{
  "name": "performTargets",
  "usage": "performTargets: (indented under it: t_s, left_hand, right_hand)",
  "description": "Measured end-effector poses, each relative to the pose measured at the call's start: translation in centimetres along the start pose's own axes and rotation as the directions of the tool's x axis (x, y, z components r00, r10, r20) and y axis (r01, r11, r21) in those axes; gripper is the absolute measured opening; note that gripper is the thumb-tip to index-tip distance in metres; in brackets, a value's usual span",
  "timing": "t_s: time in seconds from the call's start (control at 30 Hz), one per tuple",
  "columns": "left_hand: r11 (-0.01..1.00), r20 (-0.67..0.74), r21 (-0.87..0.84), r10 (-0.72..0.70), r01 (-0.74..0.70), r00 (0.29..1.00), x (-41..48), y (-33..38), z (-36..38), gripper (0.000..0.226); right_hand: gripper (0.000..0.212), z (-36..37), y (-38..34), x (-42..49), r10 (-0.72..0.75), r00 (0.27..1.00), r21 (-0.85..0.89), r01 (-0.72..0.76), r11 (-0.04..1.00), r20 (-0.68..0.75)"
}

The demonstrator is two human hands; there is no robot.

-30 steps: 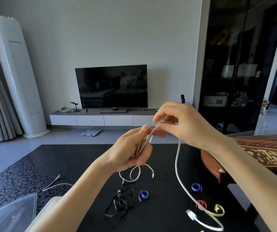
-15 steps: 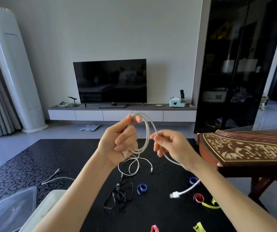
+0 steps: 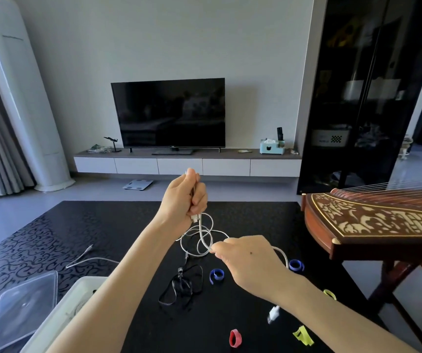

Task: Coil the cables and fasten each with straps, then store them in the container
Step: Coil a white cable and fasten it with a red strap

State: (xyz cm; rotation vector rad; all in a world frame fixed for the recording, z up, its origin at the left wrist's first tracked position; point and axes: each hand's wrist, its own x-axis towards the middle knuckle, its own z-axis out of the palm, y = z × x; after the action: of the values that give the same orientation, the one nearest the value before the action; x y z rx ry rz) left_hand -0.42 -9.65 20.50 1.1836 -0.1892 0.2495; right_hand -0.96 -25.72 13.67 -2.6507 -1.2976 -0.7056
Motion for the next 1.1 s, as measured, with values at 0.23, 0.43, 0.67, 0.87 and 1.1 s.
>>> performTargets:
  t_s: [0.23, 0.43, 0.67, 0.87, 1.1]
  left_hand:
    - [0.998, 0.058, 0.049, -0.034, 0.031, 0.998, -0.6, 1.2, 0.5, 0.035]
    - [0.985, 0.113, 0.171, -0.052, 0.033, 0.992, -1.9, 1.0, 1.4, 0.033]
    - [0.896, 0.177, 0.444, -0.115, 0.025, 0.978, -2.6, 0.2, 2.0, 0.036]
    - [0.944, 0.379, 0.267, -0.288, 0.194, 0.879, -2.7, -0.5, 1.0, 0.043]
    - [0.945, 0.575, -0.026, -0.252, 0.325, 0.778, -2.4, -0.1, -0.7, 0.031]
  right_hand:
    - [0.002, -2.1, 1.1, 0.5, -0.163, 0.958, 0.02, 0.173, 0.985, -0.238]
    - [0.034, -4.5, 1.8, 1.7, -0.178, 0.938, 0.258, 0.258, 0.931, -0.298]
    - [0.037, -6.5, 2.0, 2.3, -0.105, 0.906, 0.258, 0.226, 0.939, -0.411]
    - [0.029, -8.3, 3.7, 3.7, 0.045, 0.977, 0.47, 0.06, 0.881, -0.21]
    - [0.014, -7.3, 6.6, 3.7, 0.185, 0.978, 0.596, -0.093, 0.798, -0.095]
